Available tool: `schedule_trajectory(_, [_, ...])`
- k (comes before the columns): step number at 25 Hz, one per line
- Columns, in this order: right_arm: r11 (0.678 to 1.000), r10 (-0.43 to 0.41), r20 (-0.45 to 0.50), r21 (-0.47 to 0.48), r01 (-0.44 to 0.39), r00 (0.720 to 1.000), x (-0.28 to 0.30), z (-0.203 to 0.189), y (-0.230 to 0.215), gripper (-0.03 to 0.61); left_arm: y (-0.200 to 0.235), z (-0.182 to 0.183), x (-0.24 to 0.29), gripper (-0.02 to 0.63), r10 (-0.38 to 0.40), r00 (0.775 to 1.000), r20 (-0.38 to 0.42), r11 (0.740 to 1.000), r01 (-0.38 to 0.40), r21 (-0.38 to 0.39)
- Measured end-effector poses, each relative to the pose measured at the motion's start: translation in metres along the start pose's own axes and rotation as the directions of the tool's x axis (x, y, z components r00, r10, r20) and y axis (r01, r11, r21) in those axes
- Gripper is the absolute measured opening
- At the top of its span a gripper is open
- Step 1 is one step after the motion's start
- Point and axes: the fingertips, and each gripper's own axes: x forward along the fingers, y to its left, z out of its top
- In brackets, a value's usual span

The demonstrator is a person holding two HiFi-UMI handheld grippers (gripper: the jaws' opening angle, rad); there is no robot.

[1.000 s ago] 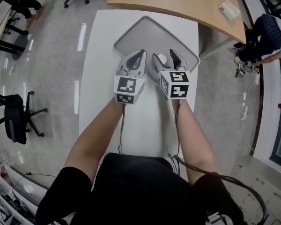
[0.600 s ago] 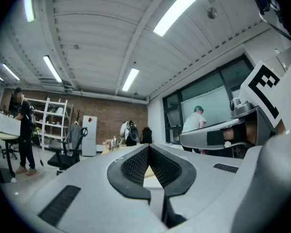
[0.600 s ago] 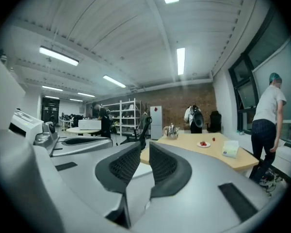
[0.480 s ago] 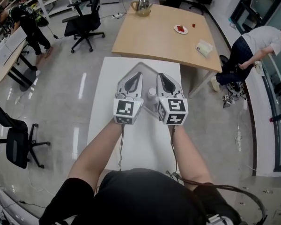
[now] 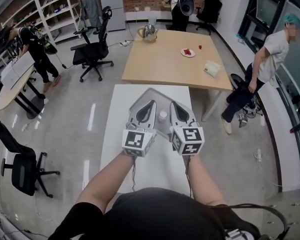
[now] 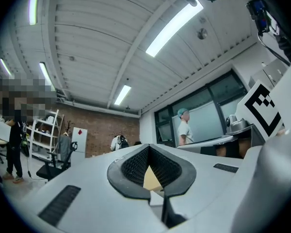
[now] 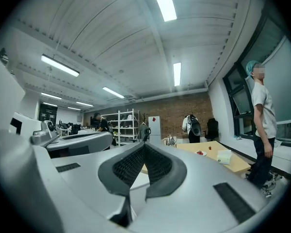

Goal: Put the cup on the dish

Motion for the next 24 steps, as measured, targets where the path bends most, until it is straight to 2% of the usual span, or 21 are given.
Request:
schedule_trajectory(3, [1.000,-0.008,0.005,0.003,0.008,1.000,-0.006,0.000,0.002,0.012,-0.008,0.002,-0.003,0.007,-0.025,1.000,0.003,0.999,0.025,-0.030])
schedule_trajectory(12, [1.000,0.000,0.005,-0.020,0.000,1.000,-0.007,-0.003,0.016,0.012,-0.005,-0.011,-0.004,0.008,-0.022,1.000,-0.010,0.998,0.022,-0.052])
schedule_trajectory(18, [1.000,0.009,-0.006,-0.019,-0.009,1.000,-0.009,-0.003,0.023,0.012,-0.012,-0.021,-0.007,0.007,-0.044,0.998,-0.051,0.994,0.039,-0.100])
schedule_trajectory(24, [0.999,0.019,-0.001,-0.031,-0.019,1.000,-0.009,0.004,0.026,0.012,-0.013,-0.014,-0.006,0.007,-0.051,0.998,-0.041,0.995,0.047,-0.087])
